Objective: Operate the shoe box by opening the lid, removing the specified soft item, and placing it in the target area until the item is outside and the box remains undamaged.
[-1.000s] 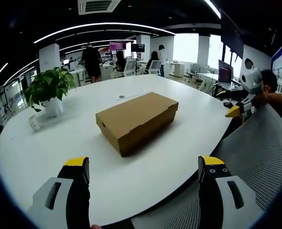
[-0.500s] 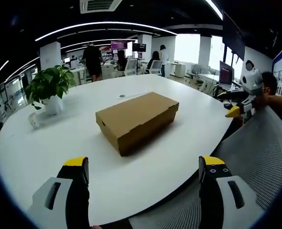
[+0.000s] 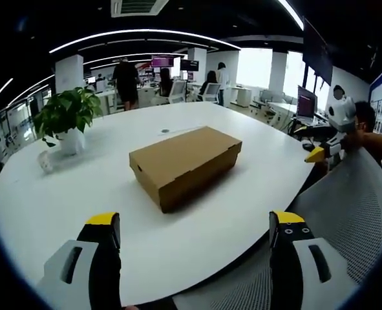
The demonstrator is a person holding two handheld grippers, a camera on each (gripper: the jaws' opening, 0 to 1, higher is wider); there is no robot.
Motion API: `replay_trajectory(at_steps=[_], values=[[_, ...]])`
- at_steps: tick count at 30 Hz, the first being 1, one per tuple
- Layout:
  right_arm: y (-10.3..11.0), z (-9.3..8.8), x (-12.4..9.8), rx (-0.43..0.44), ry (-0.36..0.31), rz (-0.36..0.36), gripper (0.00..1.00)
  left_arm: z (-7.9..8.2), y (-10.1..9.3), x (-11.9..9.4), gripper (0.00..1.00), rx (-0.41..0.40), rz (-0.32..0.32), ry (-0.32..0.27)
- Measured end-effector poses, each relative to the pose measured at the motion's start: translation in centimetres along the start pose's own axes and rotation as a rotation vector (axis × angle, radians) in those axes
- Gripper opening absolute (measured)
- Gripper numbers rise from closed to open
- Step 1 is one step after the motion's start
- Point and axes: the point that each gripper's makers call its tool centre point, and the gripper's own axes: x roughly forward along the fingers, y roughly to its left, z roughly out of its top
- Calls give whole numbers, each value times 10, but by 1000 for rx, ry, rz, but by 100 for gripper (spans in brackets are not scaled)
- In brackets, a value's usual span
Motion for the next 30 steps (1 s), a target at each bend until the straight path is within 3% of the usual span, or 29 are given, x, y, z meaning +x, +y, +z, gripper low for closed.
replay_trajectory(at_steps=[22, 30], values=[[-2, 1, -1, -43, 18, -6, 95, 9, -1, -2, 100, 50, -9, -12], [-12, 3, -4, -69, 31, -30, 95, 27, 8, -2, 100, 48, -2, -27]])
